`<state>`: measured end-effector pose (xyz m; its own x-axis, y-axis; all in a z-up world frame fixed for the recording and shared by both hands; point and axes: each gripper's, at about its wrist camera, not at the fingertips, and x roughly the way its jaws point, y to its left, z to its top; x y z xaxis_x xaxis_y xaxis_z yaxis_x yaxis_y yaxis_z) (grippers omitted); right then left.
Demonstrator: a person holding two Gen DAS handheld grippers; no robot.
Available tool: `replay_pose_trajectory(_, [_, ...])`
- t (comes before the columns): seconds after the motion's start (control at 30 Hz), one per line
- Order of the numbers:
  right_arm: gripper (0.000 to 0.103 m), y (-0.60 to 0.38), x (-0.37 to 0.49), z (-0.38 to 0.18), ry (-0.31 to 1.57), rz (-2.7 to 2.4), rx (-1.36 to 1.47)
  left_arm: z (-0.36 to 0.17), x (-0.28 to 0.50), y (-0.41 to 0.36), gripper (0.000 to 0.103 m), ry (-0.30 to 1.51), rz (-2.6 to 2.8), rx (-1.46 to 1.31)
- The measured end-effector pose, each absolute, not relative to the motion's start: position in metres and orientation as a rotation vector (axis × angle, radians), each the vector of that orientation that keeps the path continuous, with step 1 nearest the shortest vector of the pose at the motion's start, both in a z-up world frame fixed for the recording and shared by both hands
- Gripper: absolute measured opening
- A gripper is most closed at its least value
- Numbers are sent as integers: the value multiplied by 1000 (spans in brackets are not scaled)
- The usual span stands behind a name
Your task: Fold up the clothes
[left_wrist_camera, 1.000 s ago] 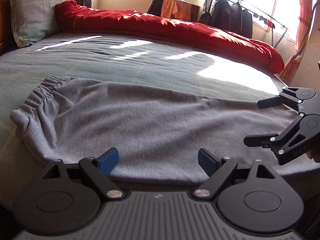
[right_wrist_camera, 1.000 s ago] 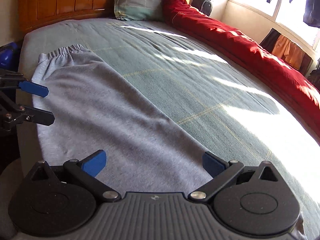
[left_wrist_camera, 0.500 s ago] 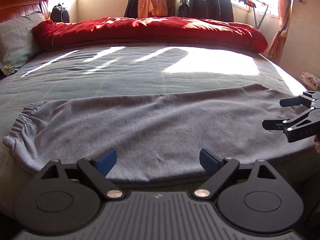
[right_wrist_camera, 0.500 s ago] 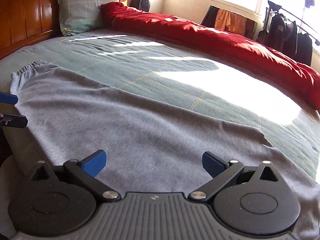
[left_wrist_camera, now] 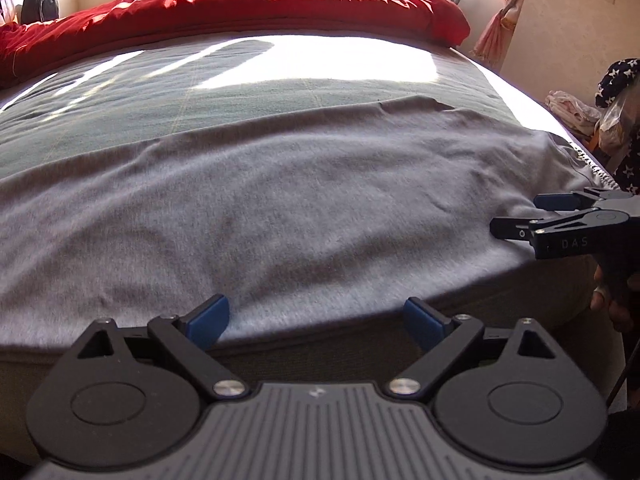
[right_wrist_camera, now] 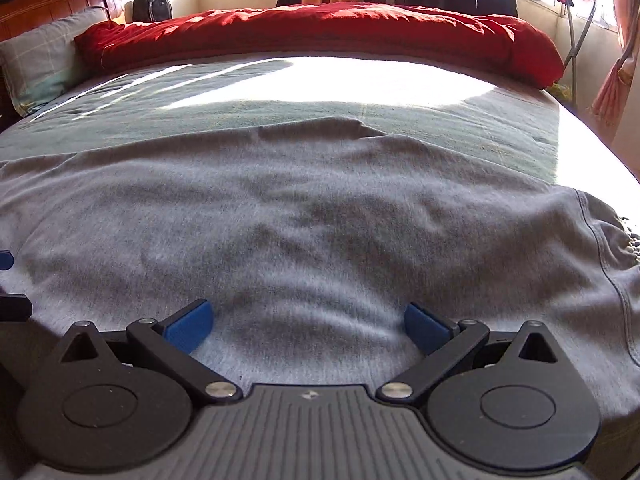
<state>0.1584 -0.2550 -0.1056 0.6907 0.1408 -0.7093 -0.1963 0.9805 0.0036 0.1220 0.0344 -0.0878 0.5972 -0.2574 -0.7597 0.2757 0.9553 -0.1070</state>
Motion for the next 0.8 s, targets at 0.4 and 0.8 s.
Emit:
replay_pose_trajectory(0.4, [103,-269,159,-83,648,216,-63,-81,165,3,94,849,-333,45])
replay_pose_trajectory(0.8, [103,-300,152,-109,696,170,-3,-86,136,1,97,867,-364,108])
